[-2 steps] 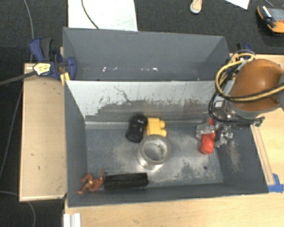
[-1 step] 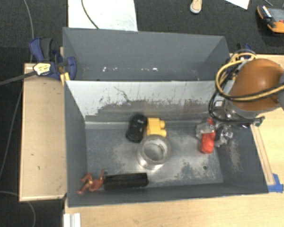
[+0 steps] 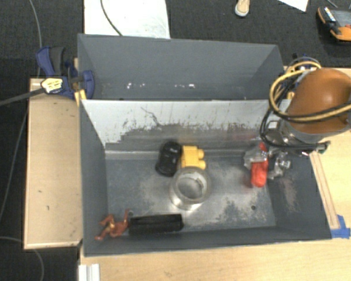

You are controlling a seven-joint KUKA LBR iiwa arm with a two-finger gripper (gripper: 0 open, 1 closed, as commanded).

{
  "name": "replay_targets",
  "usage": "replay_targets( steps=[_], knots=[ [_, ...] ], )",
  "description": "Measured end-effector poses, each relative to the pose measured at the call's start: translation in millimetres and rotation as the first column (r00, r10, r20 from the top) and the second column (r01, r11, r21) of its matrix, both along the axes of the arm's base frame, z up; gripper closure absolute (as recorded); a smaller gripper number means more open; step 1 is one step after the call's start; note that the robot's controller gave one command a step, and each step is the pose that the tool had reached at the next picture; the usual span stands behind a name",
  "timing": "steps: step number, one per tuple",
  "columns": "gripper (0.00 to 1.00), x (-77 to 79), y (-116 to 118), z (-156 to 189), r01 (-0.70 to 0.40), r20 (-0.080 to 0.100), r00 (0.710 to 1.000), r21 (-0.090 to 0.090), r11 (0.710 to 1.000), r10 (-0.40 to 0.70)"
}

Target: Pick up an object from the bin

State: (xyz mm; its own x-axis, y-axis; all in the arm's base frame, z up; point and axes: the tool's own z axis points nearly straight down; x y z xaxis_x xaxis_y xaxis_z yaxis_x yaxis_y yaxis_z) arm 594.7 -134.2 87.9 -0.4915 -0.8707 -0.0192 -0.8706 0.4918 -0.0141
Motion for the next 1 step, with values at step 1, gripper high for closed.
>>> replay_targets(
  steps=[1],
  knots=[
    [1.0,-2.8,1.2,33.9,0.003,-0.01,1.0,0.003,1.0,-0.003]
  ],
)
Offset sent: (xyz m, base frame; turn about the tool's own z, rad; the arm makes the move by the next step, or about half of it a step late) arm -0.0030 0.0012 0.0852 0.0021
